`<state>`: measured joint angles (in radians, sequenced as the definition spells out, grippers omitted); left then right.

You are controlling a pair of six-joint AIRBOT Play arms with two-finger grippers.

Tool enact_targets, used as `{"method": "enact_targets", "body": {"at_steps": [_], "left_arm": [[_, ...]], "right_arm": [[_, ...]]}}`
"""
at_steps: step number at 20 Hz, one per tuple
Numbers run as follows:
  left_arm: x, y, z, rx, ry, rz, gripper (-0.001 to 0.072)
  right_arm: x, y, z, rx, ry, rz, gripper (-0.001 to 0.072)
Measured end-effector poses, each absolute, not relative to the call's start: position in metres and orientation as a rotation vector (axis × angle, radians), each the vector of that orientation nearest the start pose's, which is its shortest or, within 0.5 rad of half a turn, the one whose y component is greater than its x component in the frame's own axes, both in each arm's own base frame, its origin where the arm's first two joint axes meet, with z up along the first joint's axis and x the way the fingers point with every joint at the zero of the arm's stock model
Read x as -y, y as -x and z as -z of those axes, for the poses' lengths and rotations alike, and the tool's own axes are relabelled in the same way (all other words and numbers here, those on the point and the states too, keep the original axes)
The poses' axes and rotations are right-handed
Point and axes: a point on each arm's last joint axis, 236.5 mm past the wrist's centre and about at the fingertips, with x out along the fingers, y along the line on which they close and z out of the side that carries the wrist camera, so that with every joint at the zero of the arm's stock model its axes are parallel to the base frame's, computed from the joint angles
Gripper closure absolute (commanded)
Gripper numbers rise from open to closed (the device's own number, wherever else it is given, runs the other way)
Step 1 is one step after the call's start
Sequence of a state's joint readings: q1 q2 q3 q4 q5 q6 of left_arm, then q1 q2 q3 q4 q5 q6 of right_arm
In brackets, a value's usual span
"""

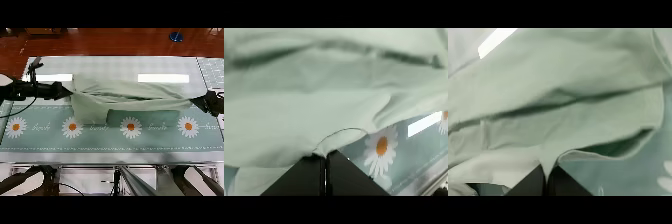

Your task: Fold the shirts.

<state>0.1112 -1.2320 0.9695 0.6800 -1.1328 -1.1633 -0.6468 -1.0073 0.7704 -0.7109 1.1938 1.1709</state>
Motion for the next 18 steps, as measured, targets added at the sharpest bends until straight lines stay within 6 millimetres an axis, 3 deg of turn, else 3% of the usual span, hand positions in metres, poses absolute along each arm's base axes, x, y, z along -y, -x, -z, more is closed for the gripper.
{"method": "enact_targets", "body": {"at_steps": [5, 9, 14, 18], "left_arm": [[0.122, -0.442, -0.048, -1.076, 0.592, 0.566, 0.0674], [0.121, -0.485, -0.044, -1.088, 0.606, 0.591, 0.0674], [0.120, -0.515, -0.025, -1.113, 0.630, 0.598, 0.0673], [0.119, -0.524, 0.000, -1.153, 0.653, 0.585, 0.0674]], "right_arm": [[0.051, -0.364, -0.012, -0.923, -0.838, -0.045, 0.0690], [0.067, -0.389, 0.005, -0.906, -0.872, 0.001, 0.0690], [0.088, -0.426, 0.009, -0.878, -0.881, 0.024, 0.0689], [0.081, -0.446, 0.028, -0.915, -0.851, 0.019, 0.0690]]}}
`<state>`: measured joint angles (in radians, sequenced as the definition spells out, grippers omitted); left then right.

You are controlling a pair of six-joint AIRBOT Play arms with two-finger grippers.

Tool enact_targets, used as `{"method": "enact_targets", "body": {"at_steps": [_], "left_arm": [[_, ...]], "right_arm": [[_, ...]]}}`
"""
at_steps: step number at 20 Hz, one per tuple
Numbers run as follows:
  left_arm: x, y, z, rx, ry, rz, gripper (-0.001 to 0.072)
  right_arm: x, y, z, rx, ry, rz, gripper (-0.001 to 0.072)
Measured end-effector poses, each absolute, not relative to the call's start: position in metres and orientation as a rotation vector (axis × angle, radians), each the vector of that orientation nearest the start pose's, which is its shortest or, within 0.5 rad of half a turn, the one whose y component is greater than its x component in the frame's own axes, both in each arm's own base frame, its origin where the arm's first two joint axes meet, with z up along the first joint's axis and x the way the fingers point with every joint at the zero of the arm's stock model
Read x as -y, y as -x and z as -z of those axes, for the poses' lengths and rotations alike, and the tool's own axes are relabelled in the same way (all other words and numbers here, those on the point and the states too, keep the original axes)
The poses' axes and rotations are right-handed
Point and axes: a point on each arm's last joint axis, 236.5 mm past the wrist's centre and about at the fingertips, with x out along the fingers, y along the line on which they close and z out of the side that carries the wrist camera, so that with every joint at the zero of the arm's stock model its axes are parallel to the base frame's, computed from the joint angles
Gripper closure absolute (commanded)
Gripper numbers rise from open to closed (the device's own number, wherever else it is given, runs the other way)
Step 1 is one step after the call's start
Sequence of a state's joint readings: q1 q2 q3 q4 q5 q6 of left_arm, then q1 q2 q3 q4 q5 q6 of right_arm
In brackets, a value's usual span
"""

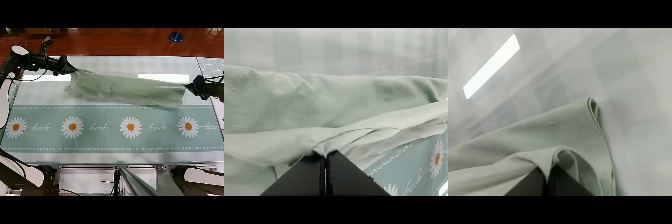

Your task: Fold the shirts.

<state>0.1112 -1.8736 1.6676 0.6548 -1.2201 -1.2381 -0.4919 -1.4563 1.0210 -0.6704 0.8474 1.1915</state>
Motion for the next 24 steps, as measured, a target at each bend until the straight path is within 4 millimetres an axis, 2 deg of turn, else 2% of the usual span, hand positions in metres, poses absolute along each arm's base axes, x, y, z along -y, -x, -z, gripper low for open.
{"method": "enact_targets", "body": {"at_steps": [6, 7, 8, 9, 11, 13, 14, 15, 17, 19, 20, 22, 24], "left_arm": [[0.115, -0.537, 0.025, -1.156, 0.679, 0.544, 0.0655], [0.115, -0.539, 0.030, -1.157, 0.679, 0.538, 0.0506], [0.115, -0.541, 0.034, -1.155, 0.681, 0.530, 0.0282], [0.115, -0.542, 0.037, -1.154, 0.682, 0.524, 0.0098], [0.109, -0.549, 0.036, -1.134, 0.684, 0.507, 0.0092], [0.090, -0.558, 0.021, -1.089, 0.686, 0.488, 0.0107], [0.075, -0.564, 0.010, -1.054, 0.685, 0.471, 0.0110], [0.060, -0.567, -0.002, -1.028, 0.687, 0.460, 0.0111], [0.032, -0.566, -0.025, -0.992, 0.690, 0.443, 0.0111], [0.008, -0.562, -0.041, -0.967, 0.692, 0.422, 0.0111], [0.003, -0.557, -0.046, -0.972, 0.690, 0.424, 0.0112], [-0.001, -0.547, -0.050, -0.999, 0.682, 0.438, 0.0112], [0.000, -0.538, -0.048, -1.036, 0.659, 0.447, 0.0112]], "right_arm": [[0.078, -0.460, 0.052, -0.930, -0.858, 0.062, 0.0683], [0.078, -0.461, 0.054, -0.932, -0.857, 0.064, 0.0591], [0.079, -0.462, 0.055, -0.931, -0.857, 0.068, 0.0511], [0.079, -0.463, 0.055, -0.929, -0.855, 0.071, 0.0505], [0.081, -0.466, 0.048, -0.912, -0.849, 0.062, 0.0406], [0.091, -0.469, 0.026, -0.880, -0.795, 0.039, 0.0405], [0.100, -0.469, 0.015, -0.871, -0.746, 0.040, 0.0369], [0.112, -0.465, 0.004, -0.871, -0.689, 0.049, 0.0264], [0.139, -0.452, -0.008, -0.908, -0.591, 0.104, 0.0180], [0.159, -0.433, -0.006, -0.985, -0.532, 0.156, 0.0174], [0.161, -0.423, 0.001, -1.036, -0.529, 0.160, 0.0175], [0.154, -0.410, 0.018, -1.132, -0.564, 0.130, 0.0174], [0.136, -0.410, 0.035, -1.183, -0.661, 0.061, 0.0174]]}}
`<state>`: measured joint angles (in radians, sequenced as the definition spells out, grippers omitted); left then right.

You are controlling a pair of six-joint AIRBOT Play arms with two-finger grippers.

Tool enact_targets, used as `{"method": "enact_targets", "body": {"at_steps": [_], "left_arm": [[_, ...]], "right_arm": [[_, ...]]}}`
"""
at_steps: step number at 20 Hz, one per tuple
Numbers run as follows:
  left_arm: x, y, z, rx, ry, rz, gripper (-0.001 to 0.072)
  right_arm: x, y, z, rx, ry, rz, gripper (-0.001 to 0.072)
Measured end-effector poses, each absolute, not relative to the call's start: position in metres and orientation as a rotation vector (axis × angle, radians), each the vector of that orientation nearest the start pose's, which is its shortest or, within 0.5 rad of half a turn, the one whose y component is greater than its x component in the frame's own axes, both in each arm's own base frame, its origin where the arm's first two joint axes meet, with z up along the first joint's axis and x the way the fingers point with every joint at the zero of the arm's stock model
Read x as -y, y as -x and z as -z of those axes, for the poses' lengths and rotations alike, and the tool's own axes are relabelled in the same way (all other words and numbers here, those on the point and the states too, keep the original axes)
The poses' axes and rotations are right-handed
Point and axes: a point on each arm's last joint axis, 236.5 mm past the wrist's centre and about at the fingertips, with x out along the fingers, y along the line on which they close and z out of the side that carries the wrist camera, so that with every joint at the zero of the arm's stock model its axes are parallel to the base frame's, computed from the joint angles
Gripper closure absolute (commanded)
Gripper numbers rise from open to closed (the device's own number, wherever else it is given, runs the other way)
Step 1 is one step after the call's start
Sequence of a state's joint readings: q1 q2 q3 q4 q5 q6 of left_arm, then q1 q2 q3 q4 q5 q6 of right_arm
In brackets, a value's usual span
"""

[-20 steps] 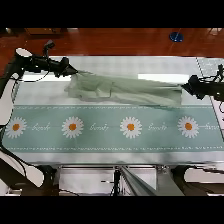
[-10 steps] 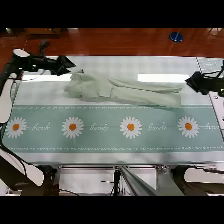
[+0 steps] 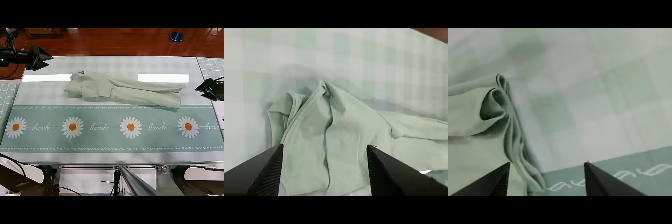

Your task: Fold the shirts.

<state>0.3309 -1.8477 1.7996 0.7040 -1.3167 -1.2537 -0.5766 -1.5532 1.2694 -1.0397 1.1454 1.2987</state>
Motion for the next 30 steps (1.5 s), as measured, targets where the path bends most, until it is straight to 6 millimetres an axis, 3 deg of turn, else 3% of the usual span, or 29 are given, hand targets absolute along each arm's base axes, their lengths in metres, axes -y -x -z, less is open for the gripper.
{"method": "enact_targets", "body": {"at_steps": [5, 11, 12, 14, 15, 17, 18, 19, 20, 23, 26, 30], "left_arm": [[0.013, -0.521, -0.038, -1.126, 0.583, 0.472, 0.0112], [0.029, -0.515, -0.033, -1.163, 0.537, 0.497, 0.0112], [0.030, -0.515, -0.032, -1.165, 0.534, 0.497, 0.0112], [0.032, -0.514, -0.032, -1.167, 0.530, 0.502, 0.0113], [0.033, -0.514, -0.032, -1.169, 0.527, 0.503, 0.0140], [0.036, -0.514, -0.032, -1.170, 0.524, 0.506, 0.0342], [0.037, -0.514, -0.032, -1.171, 0.523, 0.509, 0.0463], [0.041, -0.514, -0.035, -1.166, 0.529, 0.518, 0.0632], [0.046, -0.515, -0.038, -1.158, 0.543, 0.535, 0.0673], [0.075, -0.516, -0.061, -1.119, 0.626, 0.625, 0.0673], [0.119, -0.514, -0.085, -1.090, 0.707, 0.737, 0.0673], [0.190, -0.497, -0.100, -1.125, 0.728, 0.869, 0.0673]], "right_arm": [[0.097, -0.431, 0.058, -1.190, -0.908, -0.070, 0.0176], [0.063, -0.426, 0.092, -1.318, -0.872, -0.100, 0.0187], [0.056, -0.427, 0.096, -1.332, -0.868, -0.106, 0.0232], [0.043, -0.428, 0.106, -1.365, -0.839, -0.110, 0.0576], [0.037, -0.429, 0.110, -1.372, -0.829, -0.112, 0.0688], [0.023, -0.434, 0.109, -1.367, -0.819, -0.139, 0.0688], [0.021, -0.438, 0.105, -1.349, -0.804, -0.151, 0.0688], [0.018, -0.443, 0.094, -1.319, -0.802, -0.166, 0.0689], [0.017, -0.450, 0.075, -1.266, -0.808, -0.182, 0.0689], [0.021, -0.454, 0.017, -1.149, -0.795, -0.213, 0.0689], [0.032, -0.446, -0.032, -1.067, -0.756, -0.209, 0.0688], [0.038, -0.423, -0.062, -1.063, -0.696, -0.200, 0.0688]]}}
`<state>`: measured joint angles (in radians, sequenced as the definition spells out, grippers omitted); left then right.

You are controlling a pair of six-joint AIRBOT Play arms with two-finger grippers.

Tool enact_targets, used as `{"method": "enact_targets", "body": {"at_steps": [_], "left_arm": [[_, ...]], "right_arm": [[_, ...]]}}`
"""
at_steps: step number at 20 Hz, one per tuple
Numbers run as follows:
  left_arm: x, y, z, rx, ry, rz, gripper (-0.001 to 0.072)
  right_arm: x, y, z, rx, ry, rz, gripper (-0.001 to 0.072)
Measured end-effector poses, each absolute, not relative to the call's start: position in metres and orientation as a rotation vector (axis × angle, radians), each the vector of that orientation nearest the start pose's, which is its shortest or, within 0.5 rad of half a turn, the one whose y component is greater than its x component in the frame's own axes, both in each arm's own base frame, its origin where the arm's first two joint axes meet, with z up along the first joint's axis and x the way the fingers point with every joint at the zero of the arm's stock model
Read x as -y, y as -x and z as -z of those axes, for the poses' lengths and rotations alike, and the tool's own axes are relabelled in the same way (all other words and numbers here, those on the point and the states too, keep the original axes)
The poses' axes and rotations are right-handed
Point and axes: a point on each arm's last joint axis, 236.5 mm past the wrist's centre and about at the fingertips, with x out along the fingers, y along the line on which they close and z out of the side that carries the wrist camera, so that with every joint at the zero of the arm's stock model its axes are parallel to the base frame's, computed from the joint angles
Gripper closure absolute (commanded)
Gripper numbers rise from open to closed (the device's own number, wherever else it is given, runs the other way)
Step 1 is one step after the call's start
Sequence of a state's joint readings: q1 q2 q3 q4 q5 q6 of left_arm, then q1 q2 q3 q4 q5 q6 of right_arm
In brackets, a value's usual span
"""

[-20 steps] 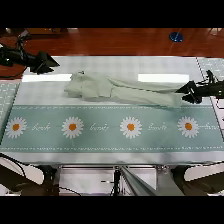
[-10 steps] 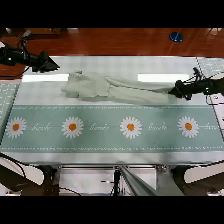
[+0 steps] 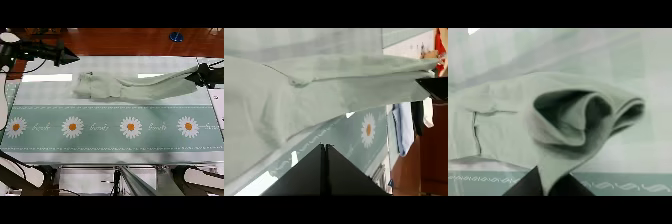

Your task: Fold the shirts.

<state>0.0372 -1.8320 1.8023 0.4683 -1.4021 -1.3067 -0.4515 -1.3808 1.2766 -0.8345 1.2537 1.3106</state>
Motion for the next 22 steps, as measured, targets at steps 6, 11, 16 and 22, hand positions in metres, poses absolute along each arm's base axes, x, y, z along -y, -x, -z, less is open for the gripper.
{"method": "enact_targets", "body": {"at_steps": [6, 11, 16, 22], "left_arm": [[0.294, -0.454, -0.103, -1.208, 0.673, 1.016, 0.0674], [0.359, -0.419, -0.095, -1.275, 0.620, 1.047, 0.0674], [0.401, -0.385, -0.063, -1.360, 0.496, 1.009, 0.0674], [0.448, -0.354, -0.026, -1.414, 0.434, 0.990, 0.0674]], "right_arm": [[0.032, -0.400, -0.084, -1.079, -0.655, -0.215, 0.0688], [0.028, -0.378, -0.100, -1.101, -0.591, -0.223, 0.0688], [0.035, -0.353, -0.114, -1.117, -0.493, -0.172, 0.0688], [0.036, -0.328, -0.130, -1.126, -0.432, -0.135, 0.0689]]}}
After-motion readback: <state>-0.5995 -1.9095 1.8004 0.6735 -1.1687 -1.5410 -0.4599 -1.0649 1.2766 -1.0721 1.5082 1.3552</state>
